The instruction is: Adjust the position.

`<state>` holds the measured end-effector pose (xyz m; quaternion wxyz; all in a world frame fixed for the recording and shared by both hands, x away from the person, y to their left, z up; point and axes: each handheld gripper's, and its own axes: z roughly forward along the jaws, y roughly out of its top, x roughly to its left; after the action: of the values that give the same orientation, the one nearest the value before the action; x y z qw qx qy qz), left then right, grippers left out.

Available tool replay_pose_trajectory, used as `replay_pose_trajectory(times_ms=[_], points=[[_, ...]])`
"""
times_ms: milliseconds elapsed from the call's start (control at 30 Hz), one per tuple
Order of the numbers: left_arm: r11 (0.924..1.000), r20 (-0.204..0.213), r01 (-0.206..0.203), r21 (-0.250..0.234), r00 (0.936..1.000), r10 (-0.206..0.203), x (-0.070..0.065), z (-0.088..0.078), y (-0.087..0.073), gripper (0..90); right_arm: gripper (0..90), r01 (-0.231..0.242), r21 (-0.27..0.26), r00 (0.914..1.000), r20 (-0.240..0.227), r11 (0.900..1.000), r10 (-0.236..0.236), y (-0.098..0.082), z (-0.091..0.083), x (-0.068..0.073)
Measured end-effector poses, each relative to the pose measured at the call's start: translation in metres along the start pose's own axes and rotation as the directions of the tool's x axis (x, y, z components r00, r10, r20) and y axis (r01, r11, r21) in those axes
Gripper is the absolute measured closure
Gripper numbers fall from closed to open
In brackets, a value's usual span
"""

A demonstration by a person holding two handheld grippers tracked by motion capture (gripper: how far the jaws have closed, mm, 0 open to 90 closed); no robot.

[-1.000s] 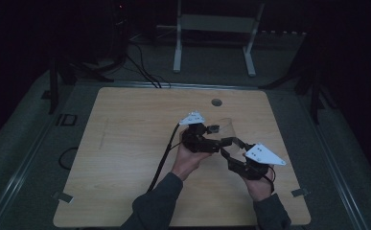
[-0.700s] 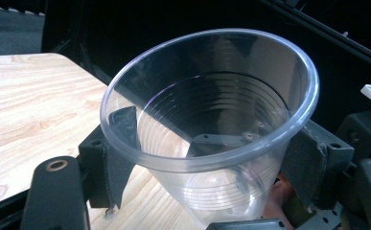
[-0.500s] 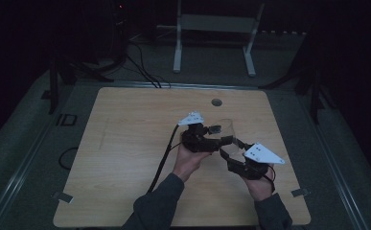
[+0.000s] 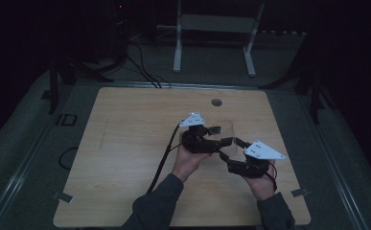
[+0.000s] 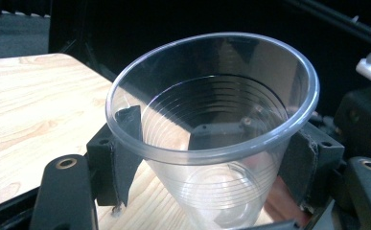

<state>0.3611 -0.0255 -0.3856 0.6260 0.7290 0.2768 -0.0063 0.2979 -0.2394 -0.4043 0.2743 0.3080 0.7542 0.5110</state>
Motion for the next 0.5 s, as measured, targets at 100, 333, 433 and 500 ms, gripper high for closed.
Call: replay_pose_trajectory(times_ms=[100,333,433,500], points=[[0.9993,-0.024,-0.031,0.022,0.9992,0.031,-0.002,0.001,-0.001,29.9,29.4,-0.007,0.026,0.9998,-0.019,1.000,0.008,0.002,0.001,-0.002],[0.9924,-0.076,-0.102,0.069,0.9914,0.107,-0.007,0.003,-0.002,29.6,35.5,-0.002,0.086,0.9988,-0.049,0.996,0.007,-0.001,0.008,-0.001],[0.9876,-0.095,-0.129,0.089,0.9859,0.138,-0.010,0.004,-0.002,29.6,36.7,-0.005,0.092,0.9988,-0.048,0.996,0.010,-0.002,0.009,0.000],[0.9836,-0.109,-0.149,0.101,0.9810,0.160,-0.013,0.005,-0.002,29.5,38.5,-0.007,0.096,0.9991,-0.042,0.995,0.011,-0.003,0.010,0.000]])
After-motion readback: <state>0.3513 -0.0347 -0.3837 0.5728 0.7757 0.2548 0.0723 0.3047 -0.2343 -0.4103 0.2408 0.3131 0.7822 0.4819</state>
